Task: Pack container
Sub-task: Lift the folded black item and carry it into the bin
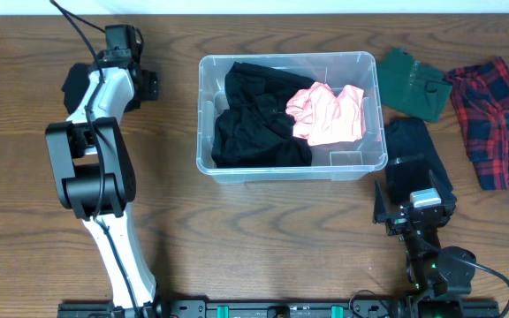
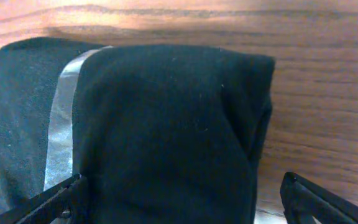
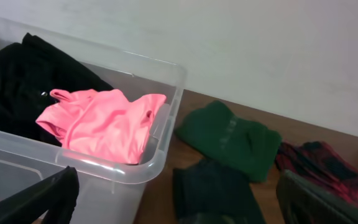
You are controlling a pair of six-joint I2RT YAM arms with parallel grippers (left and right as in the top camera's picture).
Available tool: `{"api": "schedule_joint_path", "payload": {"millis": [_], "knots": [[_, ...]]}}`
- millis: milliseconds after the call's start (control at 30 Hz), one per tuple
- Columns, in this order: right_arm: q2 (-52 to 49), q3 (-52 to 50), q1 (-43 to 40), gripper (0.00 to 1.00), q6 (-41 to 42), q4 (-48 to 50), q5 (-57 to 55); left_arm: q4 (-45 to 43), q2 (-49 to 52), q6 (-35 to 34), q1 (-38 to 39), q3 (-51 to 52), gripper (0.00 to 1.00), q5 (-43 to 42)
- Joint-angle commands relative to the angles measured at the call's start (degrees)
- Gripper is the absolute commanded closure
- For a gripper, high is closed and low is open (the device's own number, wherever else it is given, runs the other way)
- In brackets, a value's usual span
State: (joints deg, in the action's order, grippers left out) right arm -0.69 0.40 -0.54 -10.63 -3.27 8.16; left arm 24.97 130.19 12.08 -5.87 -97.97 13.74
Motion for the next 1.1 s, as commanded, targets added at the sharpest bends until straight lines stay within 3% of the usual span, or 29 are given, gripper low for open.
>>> {"api": "schedule_joint_path", "payload": {"millis": [0,267,467,600,667,733,767,833,900,1067], "knots": [[0.3,-0.1,-0.7,0.01,-0.4,-0.2,0.2,0.4,1.6,0.3,-0.3,-0.4,0.02,0.9],[0.3,-0.1,-0.7,0.01,-0.4,-0.2,0.2,0.0,2.6,0.3,-0.3,0.3,0.02,0.9],[0.3,-0.1,-0.7,0.01,-0.4,-0.2,0.2,0.0,2.6,0.3,-0.3,0.3,0.25,0.9],[0.3,-0.1,-0.7,0.01,-0.4,-0.2,0.2,0.0,2.6,0.3,-0.3,0.3,0.26,0.9],[0.3,-0.1,-0.7,0.01,-0.4,-0.2,0.2,-0.2,2.3,0.3,-0.2,0.3,0.36,0.9],[0.3,-0.1,-0.7,0.01,-0.4,-0.2,0.2,-0.3,1.6,0.3,-0.2,0.3,0.57,0.9],[0.3,-0.1,-0.7,0.01,-0.4,-0.2,0.2,-0.3,1.0,0.3,-0.1,0.3,0.74,0.9],[0.3,-0.1,-0.7,0.01,-0.4,-0.2,0.2,-0.3,-0.4,0.3,0.0,0.3,0.9,0.9],[0.3,-0.1,-0.7,0.01,-0.4,-0.2,0.2,-0.4,-1.8,0.3,0.0,0.3,0.94,0.9],[0.3,-0.1,-0.7,0.01,-0.4,-0.2,0.2,-0.1,-6.7,0.3,0.3,0.3,0.94,0.9]]}}
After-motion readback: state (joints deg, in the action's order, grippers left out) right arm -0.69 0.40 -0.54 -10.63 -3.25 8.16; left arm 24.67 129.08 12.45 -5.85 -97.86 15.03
